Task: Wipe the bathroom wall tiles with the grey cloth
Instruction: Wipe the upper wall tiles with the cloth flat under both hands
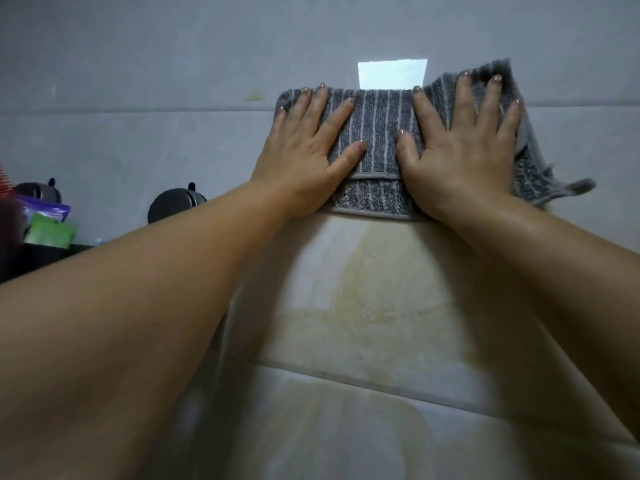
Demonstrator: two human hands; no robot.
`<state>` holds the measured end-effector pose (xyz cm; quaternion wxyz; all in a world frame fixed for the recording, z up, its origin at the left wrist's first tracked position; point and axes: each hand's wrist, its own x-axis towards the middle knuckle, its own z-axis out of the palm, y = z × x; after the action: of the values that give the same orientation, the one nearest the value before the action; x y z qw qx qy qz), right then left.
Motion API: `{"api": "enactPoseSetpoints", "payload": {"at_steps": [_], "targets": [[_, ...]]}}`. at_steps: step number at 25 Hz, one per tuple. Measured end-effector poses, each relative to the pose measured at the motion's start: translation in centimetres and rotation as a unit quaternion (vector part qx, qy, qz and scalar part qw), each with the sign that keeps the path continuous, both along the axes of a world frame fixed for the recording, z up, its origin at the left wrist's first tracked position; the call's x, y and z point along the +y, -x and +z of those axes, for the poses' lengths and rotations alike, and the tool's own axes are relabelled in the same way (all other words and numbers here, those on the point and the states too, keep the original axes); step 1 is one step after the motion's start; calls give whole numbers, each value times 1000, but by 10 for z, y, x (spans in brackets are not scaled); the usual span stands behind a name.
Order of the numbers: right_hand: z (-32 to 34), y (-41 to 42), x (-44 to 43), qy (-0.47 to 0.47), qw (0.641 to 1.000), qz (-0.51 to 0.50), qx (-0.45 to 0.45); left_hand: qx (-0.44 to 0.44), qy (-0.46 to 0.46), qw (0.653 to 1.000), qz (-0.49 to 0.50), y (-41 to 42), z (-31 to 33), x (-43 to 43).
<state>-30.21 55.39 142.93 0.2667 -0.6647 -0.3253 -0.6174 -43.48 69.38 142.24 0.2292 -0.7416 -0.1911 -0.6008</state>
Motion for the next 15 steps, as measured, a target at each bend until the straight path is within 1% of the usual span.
{"api": "enactPoseSetpoints", "payload": {"at_steps": [3, 7, 12, 15], "targets": [[-19, 5, 5, 17, 1000, 10, -22, -22, 14, 1000, 3, 4, -24, 7], [-38, 10, 8, 25, 999, 18, -28, -44, 48, 998, 2, -2, -46, 1], [-70, 6, 9, 39, 996, 37, -70, -50, 34, 998, 8, -13, -92, -9], [-72, -6, -3, 55, 994, 31, -85, -63, 41, 997, 9, -18, -95, -13]]}}
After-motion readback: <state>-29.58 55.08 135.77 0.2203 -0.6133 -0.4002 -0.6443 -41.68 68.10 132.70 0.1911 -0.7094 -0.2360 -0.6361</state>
